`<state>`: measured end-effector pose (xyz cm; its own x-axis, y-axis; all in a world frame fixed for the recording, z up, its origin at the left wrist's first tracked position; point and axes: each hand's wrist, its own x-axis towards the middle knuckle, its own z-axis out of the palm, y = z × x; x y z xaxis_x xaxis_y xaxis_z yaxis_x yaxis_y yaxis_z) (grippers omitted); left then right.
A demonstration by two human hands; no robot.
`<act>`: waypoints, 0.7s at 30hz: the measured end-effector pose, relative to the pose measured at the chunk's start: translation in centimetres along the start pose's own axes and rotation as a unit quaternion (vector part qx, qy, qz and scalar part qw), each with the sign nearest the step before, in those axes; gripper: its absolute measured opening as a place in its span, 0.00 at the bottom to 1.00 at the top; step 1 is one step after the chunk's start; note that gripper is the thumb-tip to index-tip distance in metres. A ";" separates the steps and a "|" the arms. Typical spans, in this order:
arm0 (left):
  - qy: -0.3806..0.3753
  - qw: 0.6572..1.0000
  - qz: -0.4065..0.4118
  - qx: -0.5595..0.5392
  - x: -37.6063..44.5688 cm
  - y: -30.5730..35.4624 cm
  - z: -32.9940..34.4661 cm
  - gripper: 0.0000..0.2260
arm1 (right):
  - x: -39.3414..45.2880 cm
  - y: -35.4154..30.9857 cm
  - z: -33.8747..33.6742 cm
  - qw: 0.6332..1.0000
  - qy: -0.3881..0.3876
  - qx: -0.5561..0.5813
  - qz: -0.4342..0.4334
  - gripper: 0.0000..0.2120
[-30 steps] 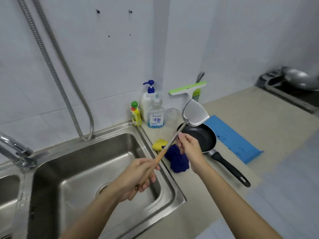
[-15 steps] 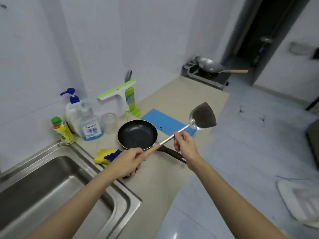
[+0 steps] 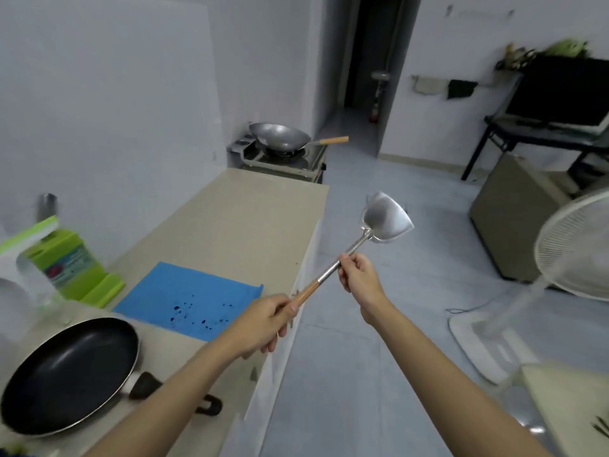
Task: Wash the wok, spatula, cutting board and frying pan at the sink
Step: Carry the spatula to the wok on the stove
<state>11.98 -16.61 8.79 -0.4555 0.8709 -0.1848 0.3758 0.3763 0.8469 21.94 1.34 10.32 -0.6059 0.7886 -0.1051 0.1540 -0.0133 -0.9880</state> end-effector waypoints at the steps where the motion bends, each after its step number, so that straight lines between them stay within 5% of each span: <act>1: -0.002 1.000 0.006 -0.002 2.4 0.9 0.7 0.11 | 1.9 -0.1 -1.6 1.000 0.005 0.001 0.000 0.10; 21: -0.137 0.989 0.038 0.041 44.6 8.5 5.2 0.11 | 35.7 3.4 -18.7 0.985 0.135 0.044 0.096 0.11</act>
<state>-0.90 27.12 5.17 -0.1918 0.9467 -0.2589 0.4694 0.3201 0.8229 15.42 40.98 5.33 -0.3400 0.9012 -0.2689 0.1706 -0.2221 -0.9600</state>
